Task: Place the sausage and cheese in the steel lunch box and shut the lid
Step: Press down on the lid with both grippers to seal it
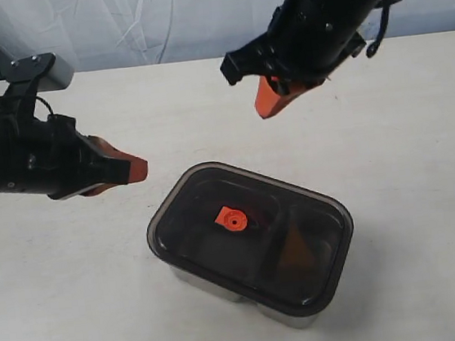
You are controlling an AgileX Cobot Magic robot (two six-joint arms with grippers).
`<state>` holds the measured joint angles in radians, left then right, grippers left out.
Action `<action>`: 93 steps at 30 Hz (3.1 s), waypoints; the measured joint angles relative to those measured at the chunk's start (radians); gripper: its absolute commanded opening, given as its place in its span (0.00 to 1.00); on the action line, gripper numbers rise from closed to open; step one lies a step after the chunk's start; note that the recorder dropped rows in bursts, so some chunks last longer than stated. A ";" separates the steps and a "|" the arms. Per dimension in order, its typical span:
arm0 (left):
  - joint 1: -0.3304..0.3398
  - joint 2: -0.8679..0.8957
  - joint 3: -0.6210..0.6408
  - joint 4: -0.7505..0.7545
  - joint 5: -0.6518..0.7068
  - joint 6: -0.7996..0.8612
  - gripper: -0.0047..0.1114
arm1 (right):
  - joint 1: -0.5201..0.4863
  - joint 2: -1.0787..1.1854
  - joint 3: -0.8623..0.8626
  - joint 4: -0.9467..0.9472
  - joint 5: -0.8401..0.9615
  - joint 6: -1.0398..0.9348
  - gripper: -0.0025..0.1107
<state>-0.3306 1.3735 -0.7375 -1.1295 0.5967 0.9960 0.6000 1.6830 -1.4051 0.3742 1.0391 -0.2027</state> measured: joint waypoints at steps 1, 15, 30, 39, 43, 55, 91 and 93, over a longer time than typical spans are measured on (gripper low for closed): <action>0.000 0.000 0.000 -0.011 0.000 0.011 0.04 | 0.012 -0.017 0.040 0.005 -0.018 0.000 0.02; 0.000 0.204 0.000 -0.185 0.140 0.183 0.04 | 0.051 -0.119 0.394 0.080 -0.228 0.002 0.02; -0.076 0.292 0.000 -0.148 0.046 0.123 0.04 | 0.051 -0.119 0.520 0.127 -0.308 0.004 0.02; -0.078 0.292 0.000 -0.125 0.032 0.105 0.04 | 0.055 -0.109 0.526 0.146 -0.325 0.002 0.02; -0.078 0.292 0.000 -0.125 0.030 0.105 0.04 | 0.055 -0.079 0.526 0.152 -0.327 0.002 0.02; -0.078 0.292 0.000 -0.128 -0.010 0.105 0.04 | 0.055 -0.021 0.526 0.165 -0.329 0.002 0.02; -0.117 0.483 -0.172 -0.214 0.042 0.102 0.04 | 0.055 0.005 0.519 0.167 -0.325 -0.011 0.02; -0.117 0.483 -0.174 -0.200 0.037 0.072 0.04 | 0.055 0.005 0.519 0.167 -0.325 -0.014 0.02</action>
<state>-0.4473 1.8562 -0.9112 -1.3292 0.6335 1.0680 0.6551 1.6876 -0.8865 0.5409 0.7142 -0.2167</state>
